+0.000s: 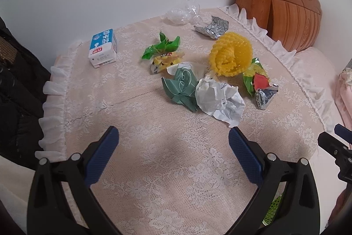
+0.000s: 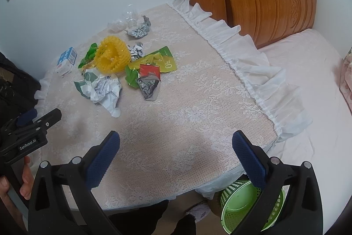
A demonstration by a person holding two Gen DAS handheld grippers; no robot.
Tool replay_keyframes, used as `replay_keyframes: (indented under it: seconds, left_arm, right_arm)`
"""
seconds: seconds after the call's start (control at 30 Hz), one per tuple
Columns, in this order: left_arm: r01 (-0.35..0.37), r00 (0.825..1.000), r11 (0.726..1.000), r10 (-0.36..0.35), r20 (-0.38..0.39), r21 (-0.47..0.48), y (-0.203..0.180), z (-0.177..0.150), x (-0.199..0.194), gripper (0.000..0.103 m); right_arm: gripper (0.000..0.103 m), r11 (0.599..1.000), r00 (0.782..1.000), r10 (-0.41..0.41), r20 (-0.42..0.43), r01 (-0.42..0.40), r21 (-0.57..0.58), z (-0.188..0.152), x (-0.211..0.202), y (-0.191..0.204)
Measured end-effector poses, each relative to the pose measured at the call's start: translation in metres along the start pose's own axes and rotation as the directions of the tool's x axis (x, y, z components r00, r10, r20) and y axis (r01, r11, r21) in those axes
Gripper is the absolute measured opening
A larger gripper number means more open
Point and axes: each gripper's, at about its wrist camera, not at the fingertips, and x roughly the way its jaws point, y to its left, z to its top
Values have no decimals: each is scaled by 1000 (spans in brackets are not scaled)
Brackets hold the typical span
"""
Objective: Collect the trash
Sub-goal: 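Reach the right gripper to the yellow mesh net and grasp it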
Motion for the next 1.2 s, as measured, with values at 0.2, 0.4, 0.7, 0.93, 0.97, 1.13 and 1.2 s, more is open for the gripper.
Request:
replay_keyframes:
  seconds: [0.2,0.4,0.7,0.93,0.97,1.13,1.2]
  left_arm:
    - [46,999,999,-46,1,4,6,9,13,95]
    - [117,993,993,-117,1,9,12,15,21,95]
    - [169,986,983,-169,-2,73,12,18,31,95]
    - [199,980,976,-199,-8,93,12,15,39,95]
    - [201,980,974,-201,-11,101,11,15,40,95]
    - [210,978,969,-210,-15,133,3,16,41,95]
    - [216,976,966,-217,-13,141,1,17,40,95]
  right_arm:
    - [101,1000,1000,15,-2,-15,3,19,15,11]
    - [101,994,995,92,26,-90,-55,69,42,49]
    - [66,988,993,108,-37,-111,-104,121,115,102]
    - [26,982,984,173,-46,-176,-74,121,116,103]
    - [24,980,983,181,-40,-184,-71,121,114,103]
    - [21,972,974,227,-2,-227,-59,122,97,99]
    - [21,970,971,237,16,-236,-54,122,90,96]
